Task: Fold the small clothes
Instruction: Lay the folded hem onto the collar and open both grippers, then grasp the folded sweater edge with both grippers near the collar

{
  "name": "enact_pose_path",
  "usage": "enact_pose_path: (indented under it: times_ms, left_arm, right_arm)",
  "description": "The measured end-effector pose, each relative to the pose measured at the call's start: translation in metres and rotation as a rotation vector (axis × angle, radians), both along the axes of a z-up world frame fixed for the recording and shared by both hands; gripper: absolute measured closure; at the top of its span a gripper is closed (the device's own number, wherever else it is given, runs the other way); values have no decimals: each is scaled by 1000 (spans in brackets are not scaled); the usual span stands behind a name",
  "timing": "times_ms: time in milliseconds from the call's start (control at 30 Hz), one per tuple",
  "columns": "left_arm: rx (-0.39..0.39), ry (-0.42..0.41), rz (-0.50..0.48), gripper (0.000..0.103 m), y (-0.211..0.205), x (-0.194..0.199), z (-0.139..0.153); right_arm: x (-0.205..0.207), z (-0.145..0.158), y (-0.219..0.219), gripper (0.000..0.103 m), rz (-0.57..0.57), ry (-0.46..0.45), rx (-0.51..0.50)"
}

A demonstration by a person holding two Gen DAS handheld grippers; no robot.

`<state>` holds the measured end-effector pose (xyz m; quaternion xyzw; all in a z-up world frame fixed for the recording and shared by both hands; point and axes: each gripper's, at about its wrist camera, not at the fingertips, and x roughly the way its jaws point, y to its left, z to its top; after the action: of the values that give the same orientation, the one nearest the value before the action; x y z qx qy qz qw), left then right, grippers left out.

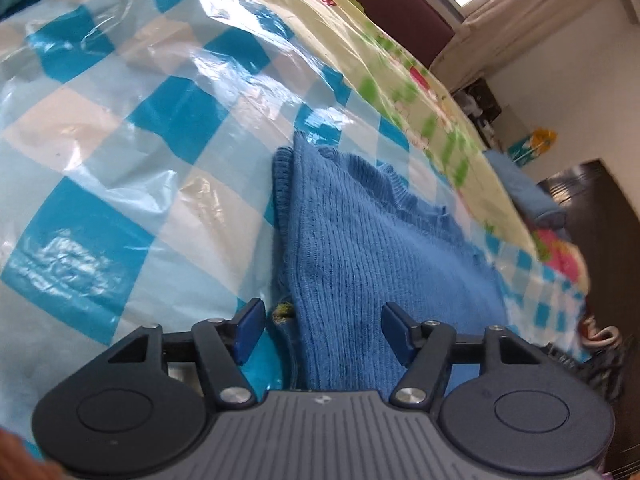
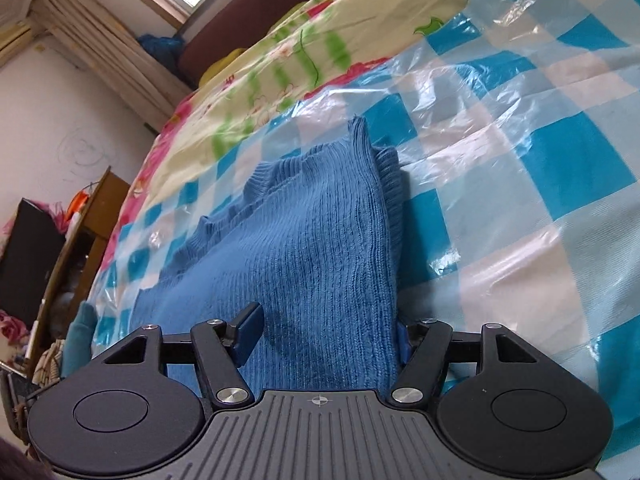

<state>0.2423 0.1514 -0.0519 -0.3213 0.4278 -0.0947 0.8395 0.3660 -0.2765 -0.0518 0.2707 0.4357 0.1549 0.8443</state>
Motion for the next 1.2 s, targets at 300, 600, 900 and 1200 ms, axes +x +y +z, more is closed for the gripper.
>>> enact_pose_path:
  times_ms: [300,600,900,1200]
  left_arm:
    - [-98,99,-87,85,-16,-9,-14]
    - [-162,213,-183,86,-21,-91,-19]
    - [67,113,-171,74,-22,-138,27]
    - [155,44,-171,59,-30,-109,35]
  right_arm:
    - [-21,6,6,80,66,62,1]
    - [-110,16,-17,80,125,150,-19]
    - [-178,56,-23,67,93,49,-236]
    - [-136,49,-4,54,87,-58,-370]
